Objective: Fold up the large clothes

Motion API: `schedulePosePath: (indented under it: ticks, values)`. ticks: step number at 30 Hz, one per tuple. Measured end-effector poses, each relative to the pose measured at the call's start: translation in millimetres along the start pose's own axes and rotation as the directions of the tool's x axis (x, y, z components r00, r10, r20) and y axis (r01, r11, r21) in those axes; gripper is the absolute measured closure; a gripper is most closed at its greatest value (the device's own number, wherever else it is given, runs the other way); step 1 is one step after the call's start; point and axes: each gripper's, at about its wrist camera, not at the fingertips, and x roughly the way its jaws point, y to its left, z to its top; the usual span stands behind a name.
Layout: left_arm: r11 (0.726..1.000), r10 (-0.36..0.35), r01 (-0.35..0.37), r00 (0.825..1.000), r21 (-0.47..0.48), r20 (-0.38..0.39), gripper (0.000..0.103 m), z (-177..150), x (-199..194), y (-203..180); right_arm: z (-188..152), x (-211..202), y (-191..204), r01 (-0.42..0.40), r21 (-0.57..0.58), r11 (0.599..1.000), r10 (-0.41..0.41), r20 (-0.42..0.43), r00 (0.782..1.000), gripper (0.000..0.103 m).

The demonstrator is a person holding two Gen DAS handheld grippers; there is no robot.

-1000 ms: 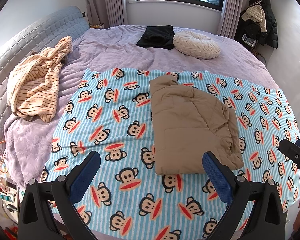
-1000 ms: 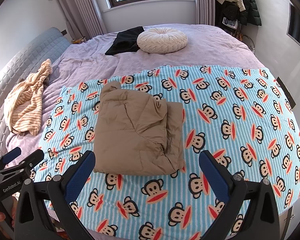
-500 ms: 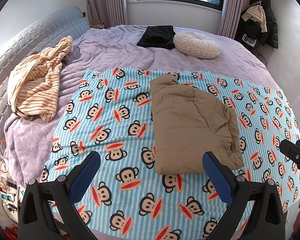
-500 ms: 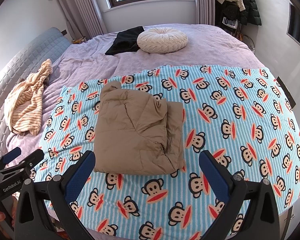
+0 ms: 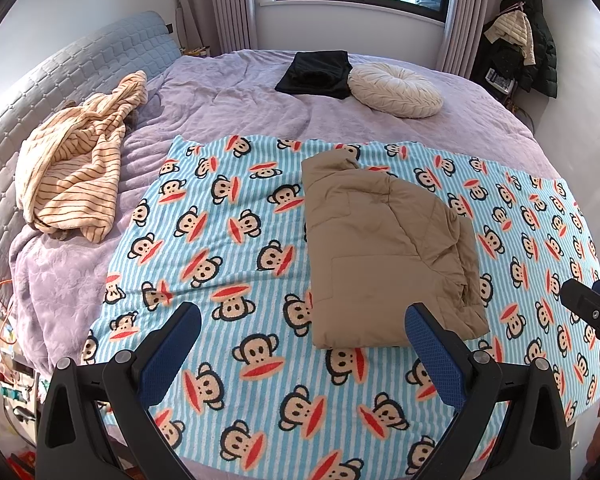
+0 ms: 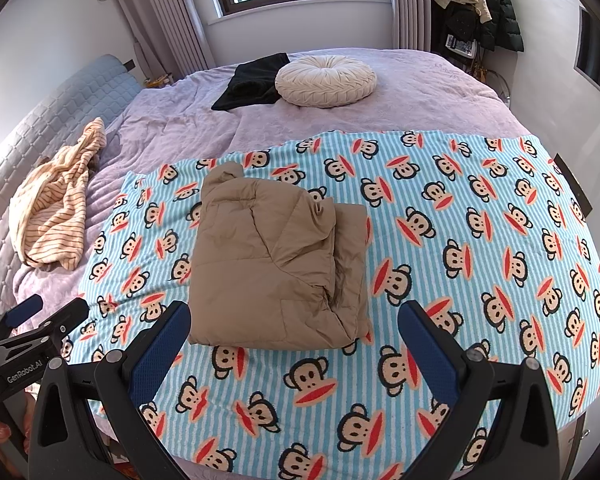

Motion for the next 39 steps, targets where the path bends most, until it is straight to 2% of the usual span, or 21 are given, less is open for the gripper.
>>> schedulePosePath:
  ticks: [15,39]
  values:
    - [1.0,0.0,0.0,1.0,-0.007,0.001,0.001,1.9,-1.3,2.0,-0.5,-0.8,-0.3,-0.002,-0.001,1.0,0.002,-0.001,1.0,0.0]
    - [1.0,-0.007,0.007,0.998,0.002,0.055,0.001,-1.9,-8.9,-4.6,-1.6,0.4,-2.9,0.001,0.01,1.0,-0.001,-0.005,1.0,0.0]
